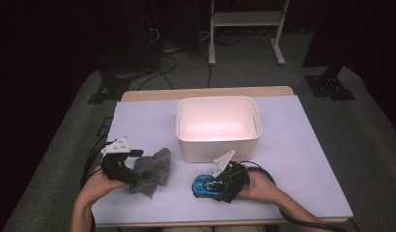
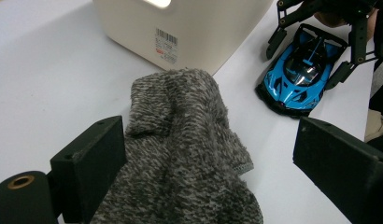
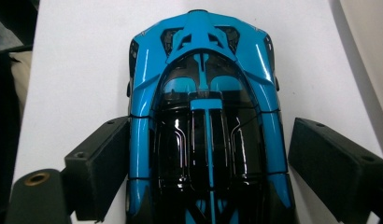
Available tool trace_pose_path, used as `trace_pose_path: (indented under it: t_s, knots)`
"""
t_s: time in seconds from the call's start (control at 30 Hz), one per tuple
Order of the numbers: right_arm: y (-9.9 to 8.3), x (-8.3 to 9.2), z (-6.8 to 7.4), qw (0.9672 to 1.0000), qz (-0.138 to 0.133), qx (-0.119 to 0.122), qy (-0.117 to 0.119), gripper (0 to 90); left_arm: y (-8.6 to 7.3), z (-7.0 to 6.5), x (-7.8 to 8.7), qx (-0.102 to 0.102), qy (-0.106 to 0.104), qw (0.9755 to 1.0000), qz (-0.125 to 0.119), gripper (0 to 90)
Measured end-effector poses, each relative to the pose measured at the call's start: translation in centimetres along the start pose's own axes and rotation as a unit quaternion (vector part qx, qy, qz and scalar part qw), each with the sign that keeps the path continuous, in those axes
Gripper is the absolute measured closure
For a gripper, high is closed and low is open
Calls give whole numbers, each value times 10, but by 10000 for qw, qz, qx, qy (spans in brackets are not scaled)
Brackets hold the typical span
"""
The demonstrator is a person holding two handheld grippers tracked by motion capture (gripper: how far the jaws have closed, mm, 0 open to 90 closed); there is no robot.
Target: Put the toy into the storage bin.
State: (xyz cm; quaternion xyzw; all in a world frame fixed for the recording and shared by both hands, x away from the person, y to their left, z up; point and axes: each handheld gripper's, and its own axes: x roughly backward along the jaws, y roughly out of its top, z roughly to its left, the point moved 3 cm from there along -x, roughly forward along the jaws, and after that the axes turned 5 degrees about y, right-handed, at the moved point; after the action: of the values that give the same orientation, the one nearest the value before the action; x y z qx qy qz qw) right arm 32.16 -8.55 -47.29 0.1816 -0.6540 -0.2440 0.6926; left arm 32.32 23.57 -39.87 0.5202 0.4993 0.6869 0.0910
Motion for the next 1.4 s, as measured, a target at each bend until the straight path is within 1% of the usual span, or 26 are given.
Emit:
trace_pose_path:
  t_s: [0.13,0.2,0.3,0.33,0.37,0.4,0.5,0.63,0.83,1.03,1.2,1.3,1.33,1.4]
  knots:
    - [-1,0,1,10000,-28,-3,-55,137,0,0,0,-10,-1,10000,4,85]
    - [-2,0,2,9999,-96,6,-80,144,0,0,1,-10,1,10000,1,85]
    - [-5,1,3,9998,-167,-37,-81,183,0,0,1,13,9,10000,-26,85]
    - [-5,2,3,9998,-164,-7,-82,211,0,0,0,5,6,10000,-23,85]
    - [-4,3,5,9999,-150,35,-21,247,0,0,0,-9,3,10000,-10,85]
    - [-4,3,5,9998,-161,115,-59,247,0,-1,0,-10,-1,10000,-1,85]
    - [-5,3,4,9998,-189,101,-20,248,0,-1,-1,-15,-6,10000,-1,85]
    - [-5,3,5,9997,-227,94,-39,249,0,-1,-1,-24,-3,10000,3,85]
    - [-6,4,4,9996,-252,144,-7,250,-1,0,-1,-6,5,10000,-3,85]
    - [-5,6,5,9995,-288,137,38,253,-1,0,-1,-5,6,10000,-12,85]
    - [-2,9,6,9995,-217,198,64,254,-1,0,-2,-9,-2,10000,6,85]
    - [-2,10,5,9995,-205,178,129,254,-1,0,-1,1,0,10000,-14,85]
    - [-3,10,5,9996,-227,163,105,255,-1,1,0,3,9,10000,-22,85]
    - [-3,11,4,9995,-255,131,158,255,-1,1,0,21,14,10000,-38,85]
